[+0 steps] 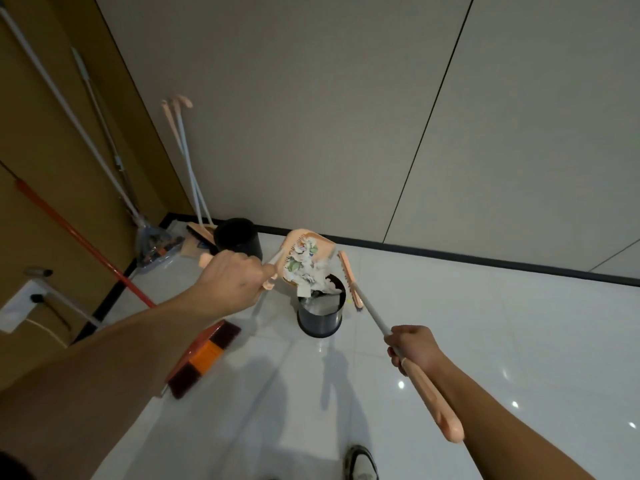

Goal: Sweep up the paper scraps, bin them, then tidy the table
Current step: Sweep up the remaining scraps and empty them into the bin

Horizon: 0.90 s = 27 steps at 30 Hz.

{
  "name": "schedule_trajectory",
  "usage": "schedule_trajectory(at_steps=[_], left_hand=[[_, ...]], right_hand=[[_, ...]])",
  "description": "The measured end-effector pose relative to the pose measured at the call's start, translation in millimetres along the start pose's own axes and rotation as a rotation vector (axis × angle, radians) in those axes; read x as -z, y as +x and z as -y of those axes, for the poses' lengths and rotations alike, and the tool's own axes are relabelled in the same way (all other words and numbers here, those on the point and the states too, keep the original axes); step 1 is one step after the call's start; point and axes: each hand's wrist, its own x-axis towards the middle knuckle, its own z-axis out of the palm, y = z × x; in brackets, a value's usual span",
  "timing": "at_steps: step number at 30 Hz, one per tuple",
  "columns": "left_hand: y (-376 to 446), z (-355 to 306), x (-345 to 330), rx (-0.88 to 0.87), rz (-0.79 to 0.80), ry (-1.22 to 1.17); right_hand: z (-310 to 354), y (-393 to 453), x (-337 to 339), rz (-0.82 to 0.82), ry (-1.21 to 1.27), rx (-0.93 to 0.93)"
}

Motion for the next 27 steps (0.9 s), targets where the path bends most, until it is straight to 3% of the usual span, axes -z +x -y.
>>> schedule_trajectory(at_steps=[15, 21, 27], left_hand=[[-8, 25, 3, -0.12, -0.074, 0.019], [-10, 29, 3, -0.024, -0.118, -0.032], [-16, 31, -1, -0.05, -0.127, -0.036]], right_hand=[[4, -10, -23, -0.034, 0.036, -0.019], [5, -11, -31, -0.025, 0.04, -0.013], [4, -12, -32, -0.033, 0.047, -0.029]])
